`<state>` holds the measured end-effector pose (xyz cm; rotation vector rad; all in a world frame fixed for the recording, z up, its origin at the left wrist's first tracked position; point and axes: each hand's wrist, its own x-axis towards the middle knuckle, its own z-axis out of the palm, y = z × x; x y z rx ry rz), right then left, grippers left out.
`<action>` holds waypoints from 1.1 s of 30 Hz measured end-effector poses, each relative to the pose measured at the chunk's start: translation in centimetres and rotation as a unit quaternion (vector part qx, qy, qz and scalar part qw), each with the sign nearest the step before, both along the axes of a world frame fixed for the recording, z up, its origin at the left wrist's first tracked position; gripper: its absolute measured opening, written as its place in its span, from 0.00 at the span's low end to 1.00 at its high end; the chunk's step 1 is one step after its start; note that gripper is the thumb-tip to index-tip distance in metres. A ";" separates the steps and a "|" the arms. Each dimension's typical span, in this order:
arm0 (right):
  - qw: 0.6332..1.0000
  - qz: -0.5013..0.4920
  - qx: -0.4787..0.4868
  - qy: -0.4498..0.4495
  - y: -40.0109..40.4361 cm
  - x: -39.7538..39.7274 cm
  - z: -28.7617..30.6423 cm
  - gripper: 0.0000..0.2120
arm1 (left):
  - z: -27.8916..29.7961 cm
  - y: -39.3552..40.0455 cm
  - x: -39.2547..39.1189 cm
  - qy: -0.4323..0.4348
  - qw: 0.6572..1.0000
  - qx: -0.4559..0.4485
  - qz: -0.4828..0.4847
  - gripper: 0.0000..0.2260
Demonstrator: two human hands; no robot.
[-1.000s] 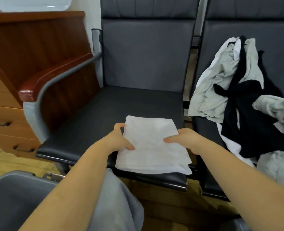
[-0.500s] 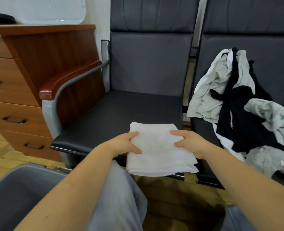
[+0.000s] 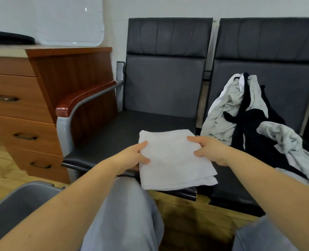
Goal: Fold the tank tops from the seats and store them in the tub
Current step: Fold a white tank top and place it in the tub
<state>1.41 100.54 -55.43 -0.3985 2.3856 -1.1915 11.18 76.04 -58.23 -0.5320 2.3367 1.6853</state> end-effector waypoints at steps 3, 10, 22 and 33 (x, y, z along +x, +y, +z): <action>0.999 0.011 0.005 0.042 -0.7 0.1 2.1 0.29 | 2.2 -0.7 0.1 0.038 0.999 0.005 0.014 0.33; 0.991 0.045 0.035 0.125 -4.3 -0.4 6.0 0.30 | 5.4 -3.8 1.1 0.103 0.993 0.005 0.049 0.32; 0.984 0.145 0.032 0.097 -16.5 1.7 4.2 0.32 | 4.5 -12.7 7.8 0.054 0.988 -0.060 0.135 0.33; 0.964 0.244 0.048 0.094 -28.2 6.1 0.8 0.31 | 0.7 -20.6 15.8 0.011 0.969 -0.078 0.232 0.34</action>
